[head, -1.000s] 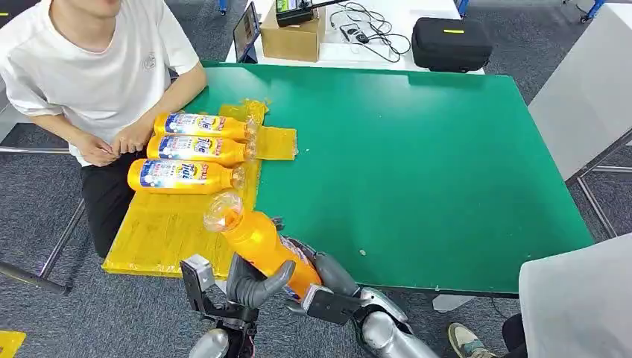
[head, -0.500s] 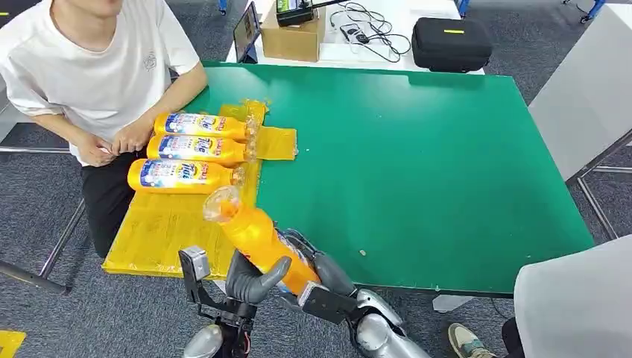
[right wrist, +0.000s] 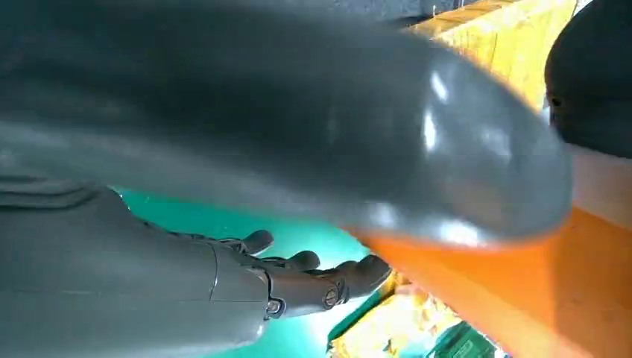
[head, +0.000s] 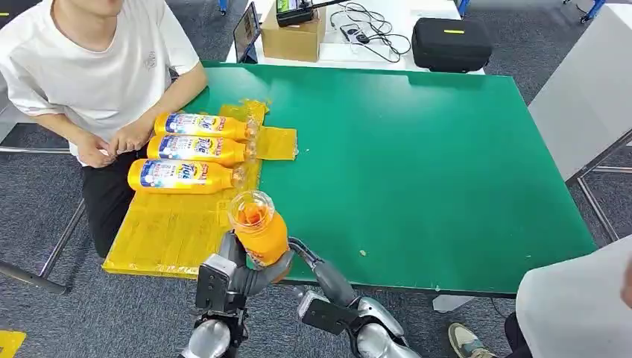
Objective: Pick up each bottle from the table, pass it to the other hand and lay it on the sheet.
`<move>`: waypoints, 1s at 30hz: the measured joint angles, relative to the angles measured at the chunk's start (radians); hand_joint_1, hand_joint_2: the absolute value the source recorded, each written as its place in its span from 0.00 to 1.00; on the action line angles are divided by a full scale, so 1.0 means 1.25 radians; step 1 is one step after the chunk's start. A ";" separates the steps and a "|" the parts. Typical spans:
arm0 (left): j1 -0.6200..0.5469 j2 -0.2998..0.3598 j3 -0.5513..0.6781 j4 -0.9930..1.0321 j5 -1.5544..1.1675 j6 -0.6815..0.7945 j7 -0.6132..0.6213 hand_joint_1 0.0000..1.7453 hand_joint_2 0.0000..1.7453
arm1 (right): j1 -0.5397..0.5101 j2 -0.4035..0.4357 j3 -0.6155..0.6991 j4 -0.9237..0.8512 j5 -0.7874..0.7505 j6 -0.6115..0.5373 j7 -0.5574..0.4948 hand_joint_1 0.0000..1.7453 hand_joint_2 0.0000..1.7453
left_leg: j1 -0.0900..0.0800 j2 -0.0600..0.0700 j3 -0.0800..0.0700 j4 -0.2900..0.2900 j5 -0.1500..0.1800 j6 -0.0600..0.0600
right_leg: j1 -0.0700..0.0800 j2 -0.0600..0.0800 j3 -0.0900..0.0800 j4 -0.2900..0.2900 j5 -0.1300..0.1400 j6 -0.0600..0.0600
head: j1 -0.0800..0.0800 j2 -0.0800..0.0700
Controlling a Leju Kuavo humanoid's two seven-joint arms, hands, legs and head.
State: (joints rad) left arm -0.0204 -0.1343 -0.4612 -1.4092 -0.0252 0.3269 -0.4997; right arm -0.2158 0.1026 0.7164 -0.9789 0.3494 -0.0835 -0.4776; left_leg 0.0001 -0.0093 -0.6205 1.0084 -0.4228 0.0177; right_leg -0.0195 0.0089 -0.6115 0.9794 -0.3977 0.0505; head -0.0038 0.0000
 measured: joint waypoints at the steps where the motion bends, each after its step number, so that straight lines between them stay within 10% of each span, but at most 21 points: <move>1: 0.000 0.001 0.000 0.001 0.000 0.000 0.000 0.88 1.00 | 0.001 0.001 0.000 0.000 0.001 0.000 0.000 0.00 0.00 | 0.000 0.000 0.000 0.000 0.000 0.000 | 0.000 0.000 0.000 0.000 0.000 0.000 | 0.000 0.000; 19: -0.037 0.029 0.070 0.025 -0.308 0.125 0.079 1.00 1.00 | 0.011 0.010 -0.063 -0.027 0.027 -0.039 -0.010 0.00 0.00 | 0.001 0.000 0.000 0.000 0.000 0.000 | 0.000 0.000 0.000 0.000 0.000 0.000 | 0.000 0.000; 30: -0.217 0.126 0.185 0.262 -0.659 0.137 0.225 1.00 1.00 | 0.059 0.068 -0.093 -0.050 0.023 -0.072 -0.038 0.00 0.00 | 0.002 0.000 0.000 0.000 0.001 -0.001 | 0.002 0.000 0.000 0.001 0.000 0.000 | 0.000 0.000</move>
State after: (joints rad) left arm -0.2919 0.0229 -0.2304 -1.0812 -0.8487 0.4986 -0.2186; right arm -0.1422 0.1881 0.6004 -1.0410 0.3777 -0.1740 -0.5249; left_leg 0.0024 -0.0091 -0.6206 1.0084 -0.4216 0.0165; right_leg -0.0173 0.0089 -0.6115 0.9801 -0.3974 0.0500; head -0.0034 0.0000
